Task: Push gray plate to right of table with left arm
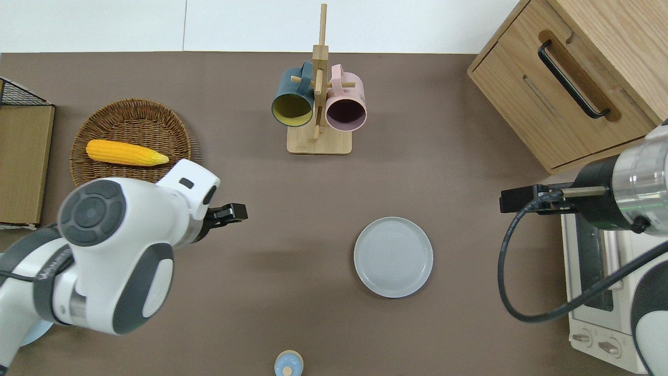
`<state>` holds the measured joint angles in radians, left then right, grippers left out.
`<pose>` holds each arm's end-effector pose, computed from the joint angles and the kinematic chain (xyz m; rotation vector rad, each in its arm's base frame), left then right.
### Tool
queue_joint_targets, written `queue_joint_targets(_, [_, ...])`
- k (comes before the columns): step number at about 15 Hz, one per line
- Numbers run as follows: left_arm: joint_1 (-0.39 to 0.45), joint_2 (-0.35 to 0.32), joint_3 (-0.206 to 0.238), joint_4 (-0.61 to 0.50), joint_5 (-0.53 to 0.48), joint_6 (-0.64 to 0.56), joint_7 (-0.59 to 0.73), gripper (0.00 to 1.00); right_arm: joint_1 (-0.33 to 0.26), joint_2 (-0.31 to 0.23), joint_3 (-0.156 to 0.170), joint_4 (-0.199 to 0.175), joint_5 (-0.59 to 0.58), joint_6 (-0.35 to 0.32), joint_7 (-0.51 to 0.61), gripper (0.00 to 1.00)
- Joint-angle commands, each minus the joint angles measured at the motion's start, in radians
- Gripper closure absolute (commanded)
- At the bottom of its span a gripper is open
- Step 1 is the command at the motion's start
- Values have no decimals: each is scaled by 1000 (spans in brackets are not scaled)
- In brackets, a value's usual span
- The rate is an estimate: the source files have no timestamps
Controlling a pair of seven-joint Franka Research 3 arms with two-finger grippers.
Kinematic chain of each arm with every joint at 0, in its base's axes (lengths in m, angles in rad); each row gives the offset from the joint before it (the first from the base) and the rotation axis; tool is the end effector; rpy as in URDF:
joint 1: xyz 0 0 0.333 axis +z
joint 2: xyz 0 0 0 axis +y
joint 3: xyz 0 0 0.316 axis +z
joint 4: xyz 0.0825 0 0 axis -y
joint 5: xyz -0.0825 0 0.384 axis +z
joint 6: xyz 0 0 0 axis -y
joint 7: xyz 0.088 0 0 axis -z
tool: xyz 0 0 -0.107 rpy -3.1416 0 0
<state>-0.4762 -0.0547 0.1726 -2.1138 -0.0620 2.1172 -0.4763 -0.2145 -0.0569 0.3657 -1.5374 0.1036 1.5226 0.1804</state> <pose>0.5120 -0.1624 0.4437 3.0452 0.3108 0.0441 0.5242 0.0980 0.6651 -3.0530 0.0342 -0.0367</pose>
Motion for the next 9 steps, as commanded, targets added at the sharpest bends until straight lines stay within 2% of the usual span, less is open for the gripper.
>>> queue_joint_targets(1, [-4,-20,126,76,19,-107,134,5,-6,6,4,14,16,-5,2,5])
queue_joint_targets(2, [-4,-31,169,106,21,-141,184,5,-6,6,4,14,16,-5,2,5])
queue_joint_targets(3, [-2,-36,194,136,24,-176,203,5,-6,6,4,14,16,-5,2,5])
queue_joint_targets(5, [-2,-37,211,199,72,-230,205,5,-6,6,4,14,16,-5,2,5])
queue_joint_targets(9, [-2,-45,219,215,97,-249,205,5,-6,6,4,14,16,-5,2,5])
